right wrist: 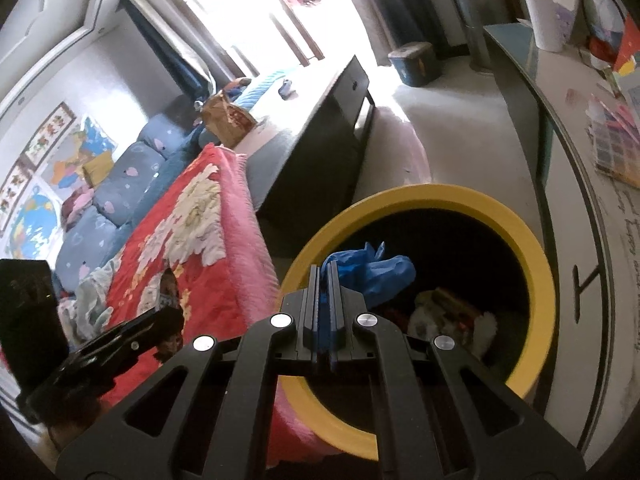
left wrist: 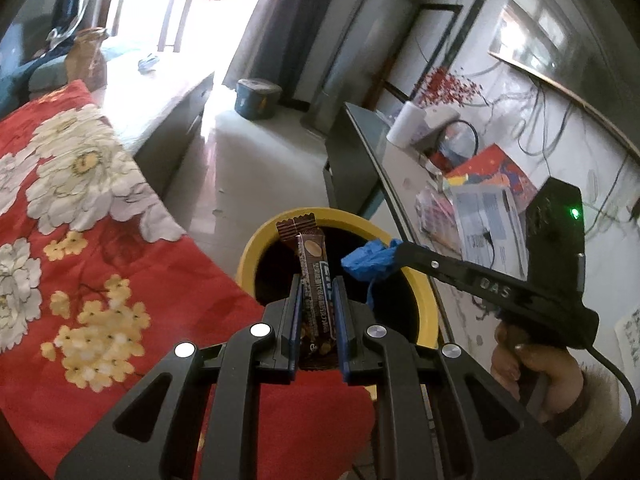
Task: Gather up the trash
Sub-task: 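Carry the blue wrapper and chocolate bar in both tools over the bin, then open both tools to drop the wrapper and chocolate bar into the bin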
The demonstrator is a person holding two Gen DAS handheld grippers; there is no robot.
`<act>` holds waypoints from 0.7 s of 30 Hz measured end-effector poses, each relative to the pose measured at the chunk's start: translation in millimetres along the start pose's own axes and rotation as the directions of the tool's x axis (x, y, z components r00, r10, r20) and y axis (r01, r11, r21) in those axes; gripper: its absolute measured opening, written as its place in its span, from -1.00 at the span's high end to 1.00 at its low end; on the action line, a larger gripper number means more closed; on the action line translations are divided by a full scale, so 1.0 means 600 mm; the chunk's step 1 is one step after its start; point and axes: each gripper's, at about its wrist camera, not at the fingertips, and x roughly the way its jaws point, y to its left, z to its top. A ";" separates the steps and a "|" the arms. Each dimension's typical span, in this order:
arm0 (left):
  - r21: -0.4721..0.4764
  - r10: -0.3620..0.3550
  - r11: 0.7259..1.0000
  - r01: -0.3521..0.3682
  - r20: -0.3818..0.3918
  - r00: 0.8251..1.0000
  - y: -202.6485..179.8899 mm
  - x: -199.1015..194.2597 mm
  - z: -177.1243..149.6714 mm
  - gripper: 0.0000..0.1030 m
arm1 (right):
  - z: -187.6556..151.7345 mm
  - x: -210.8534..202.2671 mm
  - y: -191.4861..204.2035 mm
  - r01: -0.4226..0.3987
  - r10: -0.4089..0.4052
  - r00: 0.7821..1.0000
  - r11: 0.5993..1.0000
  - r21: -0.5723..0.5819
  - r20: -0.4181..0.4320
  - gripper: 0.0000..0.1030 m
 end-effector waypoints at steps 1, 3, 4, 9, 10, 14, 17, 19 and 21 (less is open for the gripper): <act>0.009 -0.001 1.000 0.001 -0.005 1.000 -0.006 0.002 -0.001 0.73 | -0.001 0.000 -0.005 0.002 -0.002 1.000 1.000 0.007 -0.003 0.97; 0.032 -0.004 0.999 0.004 -0.015 1.000 -0.019 0.008 -0.006 0.73 | -0.003 0.000 -0.016 0.009 -0.008 1.000 1.000 0.021 -0.005 0.97; 0.041 -0.004 0.999 0.005 -0.020 1.000 -0.024 0.011 -0.007 0.72 | -0.004 -0.002 -0.019 0.009 -0.009 1.000 1.000 0.026 -0.007 0.97; 0.087 -0.012 0.996 0.017 -0.052 0.999 -0.054 0.032 -0.014 0.72 | -0.004 -0.009 -0.037 0.016 -0.016 1.000 0.999 0.047 -0.004 0.97; 0.095 -0.011 0.995 0.017 -0.057 0.998 -0.058 0.037 -0.016 0.72 | -0.004 -0.011 -0.042 0.020 -0.020 1.000 0.998 0.053 -0.003 0.95; 0.110 -0.009 0.994 0.019 -0.085 0.996 -0.065 0.058 -0.018 0.72 | -0.001 -0.018 -0.055 0.024 -0.025 1.000 0.997 0.075 0.008 0.90; 0.123 -0.013 0.992 0.025 -0.099 0.995 -0.073 0.071 -0.017 0.71 | 0.001 -0.023 -0.064 0.023 -0.025 1.000 0.995 0.094 0.015 0.86; 0.136 -0.011 0.990 0.026 -0.105 0.994 -0.080 0.079 -0.016 0.71 | 0.001 -0.025 -0.069 0.026 -0.028 0.999 0.994 0.110 0.019 0.79; 0.143 -0.007 0.990 0.023 -0.110 0.994 -0.083 0.088 -0.013 0.71 | 0.000 -0.030 -0.073 0.025 -0.029 0.999 0.992 0.126 0.025 0.59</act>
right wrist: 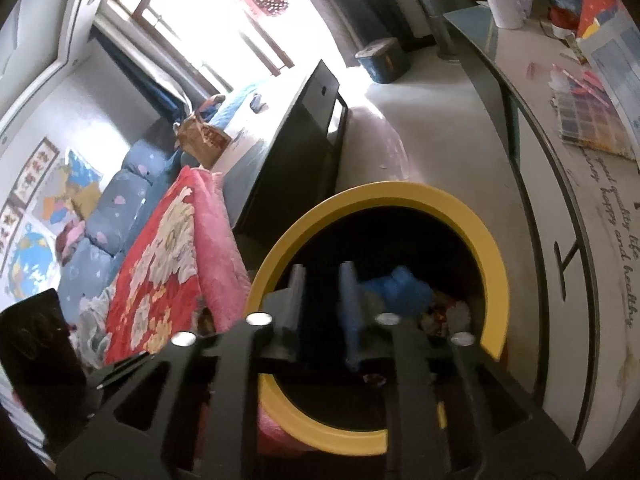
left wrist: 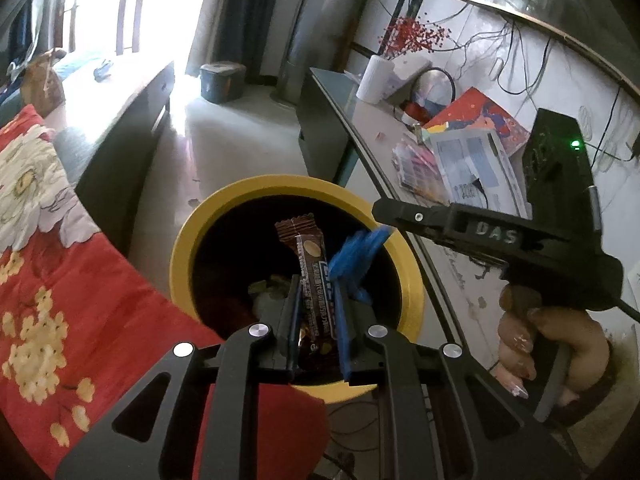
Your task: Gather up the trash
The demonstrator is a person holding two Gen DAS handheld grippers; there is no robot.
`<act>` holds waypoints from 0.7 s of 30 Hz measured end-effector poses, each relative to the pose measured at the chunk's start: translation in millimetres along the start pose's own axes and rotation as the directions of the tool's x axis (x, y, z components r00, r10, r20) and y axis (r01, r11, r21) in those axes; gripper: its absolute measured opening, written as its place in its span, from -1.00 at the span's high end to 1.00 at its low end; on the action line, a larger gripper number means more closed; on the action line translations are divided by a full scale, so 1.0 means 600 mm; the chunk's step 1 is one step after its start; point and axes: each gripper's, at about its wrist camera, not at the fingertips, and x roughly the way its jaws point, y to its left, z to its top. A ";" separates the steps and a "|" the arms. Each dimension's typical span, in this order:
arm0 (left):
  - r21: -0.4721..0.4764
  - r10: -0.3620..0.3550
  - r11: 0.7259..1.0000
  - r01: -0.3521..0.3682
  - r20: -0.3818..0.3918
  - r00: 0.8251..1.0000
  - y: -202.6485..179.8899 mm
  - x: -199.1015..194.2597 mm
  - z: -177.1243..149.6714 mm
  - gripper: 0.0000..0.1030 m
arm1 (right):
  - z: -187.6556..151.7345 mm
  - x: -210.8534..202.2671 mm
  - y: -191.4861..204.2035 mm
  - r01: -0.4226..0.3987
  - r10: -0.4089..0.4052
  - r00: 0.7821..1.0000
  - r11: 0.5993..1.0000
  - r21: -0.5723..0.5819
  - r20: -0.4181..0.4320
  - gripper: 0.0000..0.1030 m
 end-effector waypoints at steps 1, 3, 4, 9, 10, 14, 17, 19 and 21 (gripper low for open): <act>0.005 0.003 1.000 -0.003 -0.001 1.000 -0.002 0.004 0.003 0.68 | 0.001 -0.002 -0.002 0.002 -0.002 1.000 1.000 0.003 0.004 0.48; 0.011 0.019 1.000 -0.019 0.001 1.000 -0.003 0.008 0.006 0.58 | 0.000 -0.010 -0.005 0.006 -0.006 1.000 1.000 0.006 0.012 0.33; 0.017 0.026 1.000 -0.026 0.004 1.000 -0.004 0.009 0.008 0.40 | -0.002 -0.015 -0.006 0.002 -0.002 1.000 1.000 0.006 0.012 0.22; 0.020 0.064 0.998 -0.064 0.026 0.998 -0.006 -0.001 0.013 -0.33 | -0.010 -0.034 -0.010 0.022 -0.023 0.999 1.000 0.005 0.030 -0.15; 0.019 0.075 0.997 -0.075 0.032 0.997 -0.004 -0.006 0.013 -0.53 | -0.011 -0.041 -0.011 0.038 -0.038 0.999 0.999 0.000 0.037 -0.25; 0.006 0.103 0.995 -0.103 0.056 0.993 0.006 -0.029 0.012 -0.78 | -0.022 -0.065 -0.001 0.077 -0.076 0.995 0.997 -0.012 0.070 -0.64; -0.007 0.136 0.991 -0.136 0.083 0.987 0.015 -0.057 0.006 -0.87 | -0.037 -0.084 0.019 0.122 -0.116 0.987 0.991 -0.051 0.108 -0.75; -0.017 0.159 0.987 -0.158 0.109 0.981 0.024 -0.079 -0.001 -0.87 | -0.042 -0.096 0.036 0.139 -0.127 0.983 0.986 -0.087 0.135 -0.79; -0.028 0.182 0.983 -0.180 0.128 0.975 0.031 -0.100 -0.007 -0.87 | -0.053 -0.106 0.057 0.163 -0.141 0.975 0.980 -0.116 0.172 -0.79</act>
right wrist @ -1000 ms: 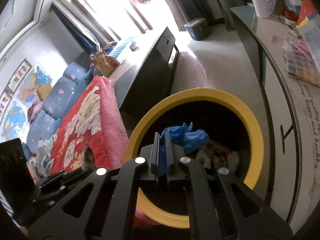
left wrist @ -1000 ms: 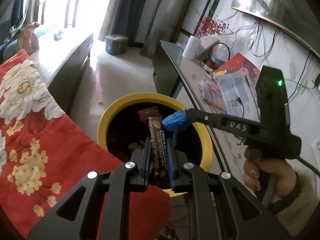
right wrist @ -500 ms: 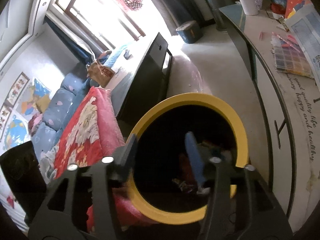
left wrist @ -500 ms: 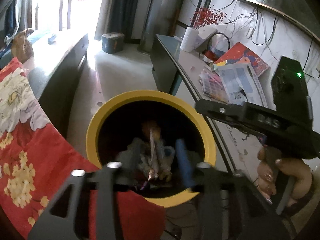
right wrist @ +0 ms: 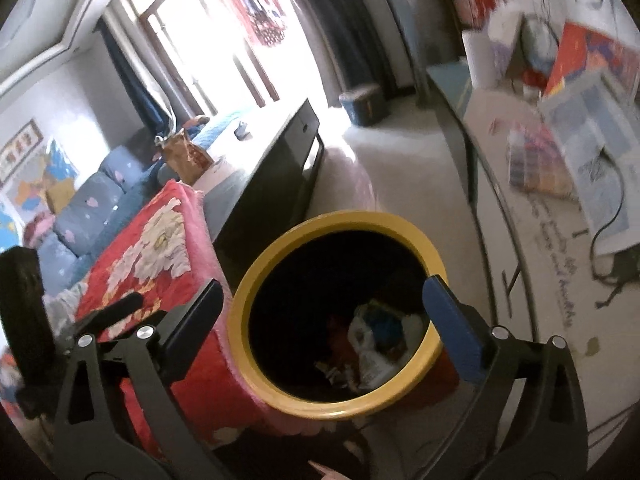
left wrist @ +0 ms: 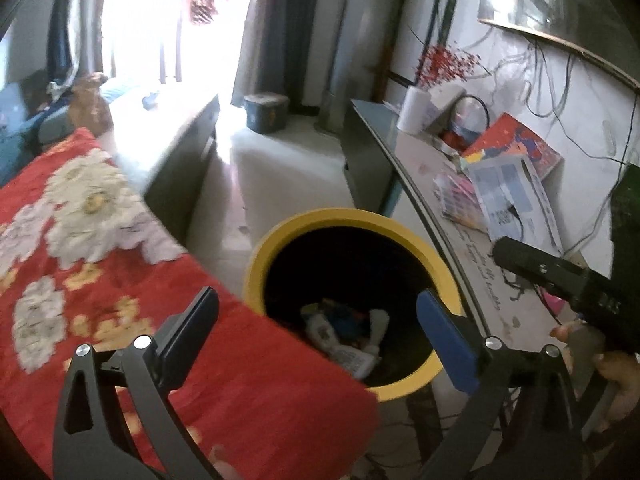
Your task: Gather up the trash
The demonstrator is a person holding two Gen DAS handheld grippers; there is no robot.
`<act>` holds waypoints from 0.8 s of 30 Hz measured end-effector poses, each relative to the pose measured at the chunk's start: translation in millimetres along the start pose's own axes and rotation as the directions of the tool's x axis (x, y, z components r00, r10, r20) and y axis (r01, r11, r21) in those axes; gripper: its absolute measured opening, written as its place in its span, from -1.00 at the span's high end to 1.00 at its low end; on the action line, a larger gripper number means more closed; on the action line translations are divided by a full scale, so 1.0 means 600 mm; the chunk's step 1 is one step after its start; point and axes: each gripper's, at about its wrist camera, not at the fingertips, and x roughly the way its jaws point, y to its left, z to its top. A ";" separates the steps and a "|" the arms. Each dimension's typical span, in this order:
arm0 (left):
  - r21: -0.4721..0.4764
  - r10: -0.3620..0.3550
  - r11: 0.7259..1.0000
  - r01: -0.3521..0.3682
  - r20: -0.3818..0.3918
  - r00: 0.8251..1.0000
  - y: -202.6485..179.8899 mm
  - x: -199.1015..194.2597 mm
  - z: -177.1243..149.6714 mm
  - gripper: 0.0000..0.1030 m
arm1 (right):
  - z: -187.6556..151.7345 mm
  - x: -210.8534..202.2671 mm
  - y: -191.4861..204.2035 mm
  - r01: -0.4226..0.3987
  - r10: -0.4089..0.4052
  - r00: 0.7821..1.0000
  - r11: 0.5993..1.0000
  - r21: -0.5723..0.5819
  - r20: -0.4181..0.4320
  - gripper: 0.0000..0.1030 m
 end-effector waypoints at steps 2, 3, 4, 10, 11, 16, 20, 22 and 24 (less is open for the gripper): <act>-0.007 0.019 1.000 -0.019 0.024 1.000 0.013 -0.025 -0.008 -0.87 | -0.010 -0.016 0.023 0.003 -0.001 0.999 0.999 -0.039 0.035 -0.79; -0.010 0.030 1.000 -0.030 0.035 0.999 0.018 -0.036 -0.012 -0.87 | -0.014 -0.021 0.033 0.006 -0.003 0.999 0.998 -0.058 0.049 -0.79; -0.016 0.047 0.999 -0.046 0.053 0.998 0.026 -0.052 -0.018 -0.87 | -0.019 -0.027 0.047 0.013 -0.007 0.998 0.996 -0.085 0.066 -0.79; -0.071 0.124 0.991 -0.116 0.129 0.984 0.067 -0.128 -0.059 -0.87 | -0.054 -0.060 0.111 0.037 -0.002 0.981 0.983 -0.179 0.194 -0.79; -0.079 0.134 0.989 -0.124 0.138 0.981 0.073 -0.140 -0.067 -0.87 | -0.062 -0.067 0.121 0.046 -0.001 0.975 0.980 -0.196 0.221 -0.79; -0.109 0.204 0.977 -0.185 0.210 0.956 0.091 -0.194 -0.099 -0.87 | -0.098 -0.094 0.161 0.097 0.001 0.940 0.958 -0.269 0.343 -0.79; -0.147 0.242 0.967 -0.210 0.252 0.937 0.102 -0.232 -0.128 -0.87 | -0.112 -0.109 0.174 0.086 0.028 0.920 0.959 -0.271 0.390 -0.79; -0.157 0.257 0.963 -0.221 0.267 0.929 0.106 -0.245 -0.139 -0.87 | -0.120 -0.113 0.178 0.075 0.044 0.914 0.958 -0.276 0.402 -0.79; -0.165 0.271 0.959 -0.231 0.292 0.917 0.107 -0.261 -0.149 -0.87 | -0.125 -0.114 0.185 0.067 0.058 0.915 0.954 -0.293 0.400 -0.79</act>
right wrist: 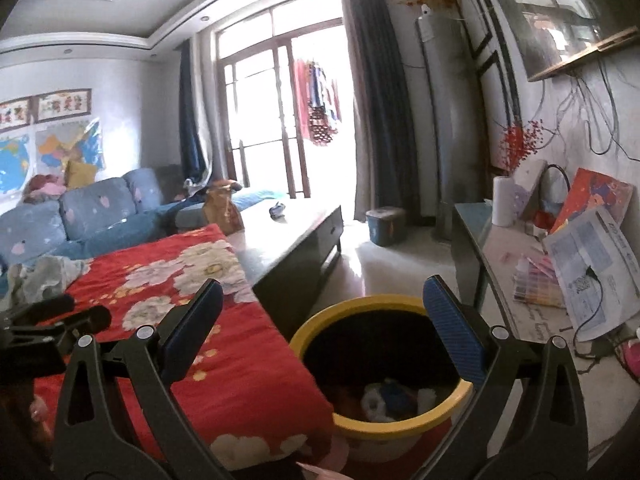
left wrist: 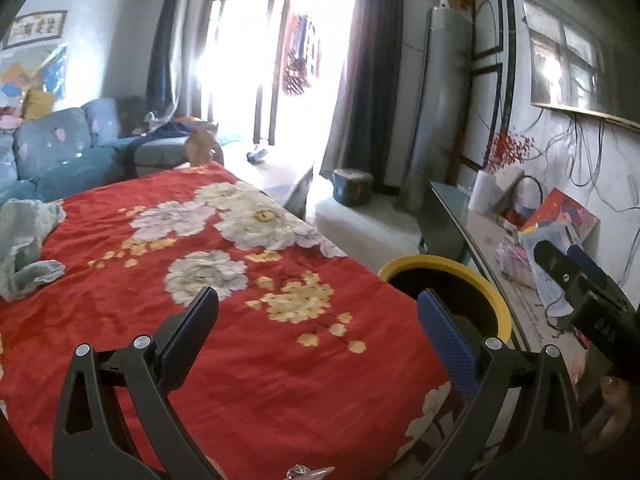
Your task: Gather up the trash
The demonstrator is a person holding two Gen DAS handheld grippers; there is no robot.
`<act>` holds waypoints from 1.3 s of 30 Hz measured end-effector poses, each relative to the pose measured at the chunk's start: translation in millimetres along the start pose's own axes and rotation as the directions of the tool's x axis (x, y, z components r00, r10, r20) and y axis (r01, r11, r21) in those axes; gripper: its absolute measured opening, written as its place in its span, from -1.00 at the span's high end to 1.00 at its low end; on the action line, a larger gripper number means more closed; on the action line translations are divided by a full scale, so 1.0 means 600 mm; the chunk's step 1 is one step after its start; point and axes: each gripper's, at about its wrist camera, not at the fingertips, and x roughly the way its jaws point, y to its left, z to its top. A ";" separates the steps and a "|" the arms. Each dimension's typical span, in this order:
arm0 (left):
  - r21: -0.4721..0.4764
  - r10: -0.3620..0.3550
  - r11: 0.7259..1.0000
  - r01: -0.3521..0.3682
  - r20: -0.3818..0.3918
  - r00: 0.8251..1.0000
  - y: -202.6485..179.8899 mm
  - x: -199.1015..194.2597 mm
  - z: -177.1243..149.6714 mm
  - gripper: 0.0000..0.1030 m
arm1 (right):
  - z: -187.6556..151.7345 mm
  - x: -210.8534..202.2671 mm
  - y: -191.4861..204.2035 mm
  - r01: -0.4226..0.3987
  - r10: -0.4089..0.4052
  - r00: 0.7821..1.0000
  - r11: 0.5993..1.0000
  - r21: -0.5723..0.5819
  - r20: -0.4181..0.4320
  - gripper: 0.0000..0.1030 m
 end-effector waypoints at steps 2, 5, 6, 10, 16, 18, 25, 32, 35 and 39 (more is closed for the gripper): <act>-0.003 0.004 1.000 -0.004 0.012 1.000 0.004 -0.009 -0.002 -0.87 | -0.001 -0.002 0.007 -0.012 0.012 1.000 1.000 -0.014 0.003 -0.79; 0.002 0.007 1.000 -0.007 0.024 1.000 0.008 -0.018 -0.005 -0.88 | -0.002 -0.005 0.014 -0.023 0.023 1.000 0.999 -0.030 0.006 -0.79; 0.001 0.006 1.000 -0.006 0.025 1.000 0.008 -0.018 -0.004 -0.88 | -0.003 -0.006 0.017 -0.026 0.026 1.000 0.999 -0.033 0.007 -0.79; -0.001 0.003 1.000 -0.003 0.021 1.000 0.008 -0.020 -0.004 -0.88 | -0.004 -0.008 0.022 -0.026 0.026 1.000 0.999 -0.035 0.003 -0.79; -0.001 -0.002 1.000 0.002 0.019 1.000 0.006 -0.016 -0.004 -0.88 | -0.006 -0.006 0.024 -0.023 0.023 1.000 0.999 -0.030 -0.005 -0.79; -0.003 -0.003 1.000 0.004 0.019 1.000 0.006 -0.016 -0.004 -0.88 | -0.008 -0.006 0.024 -0.024 0.024 1.000 0.999 -0.029 -0.006 -0.79; -0.003 -0.003 1.000 0.003 0.019 1.000 0.006 -0.017 -0.004 -0.88 | -0.007 -0.006 0.024 -0.024 0.024 1.000 0.999 -0.030 -0.004 -0.79; -0.006 0.000 1.000 0.000 0.023 1.000 0.002 -0.020 -0.006 -0.88 | -0.009 -0.005 0.024 -0.024 0.024 1.000 0.999 -0.028 -0.006 -0.79; -0.003 -0.003 1.000 0.003 0.025 1.000 0.002 -0.020 -0.006 -0.88 | -0.009 -0.005 0.023 -0.026 0.026 1.000 0.999 -0.028 -0.007 -0.79; -0.005 -0.003 1.000 0.003 0.025 1.000 0.004 -0.020 -0.005 -0.88 | -0.008 -0.005 0.023 -0.024 0.024 1.000 0.999 -0.028 -0.005 -0.79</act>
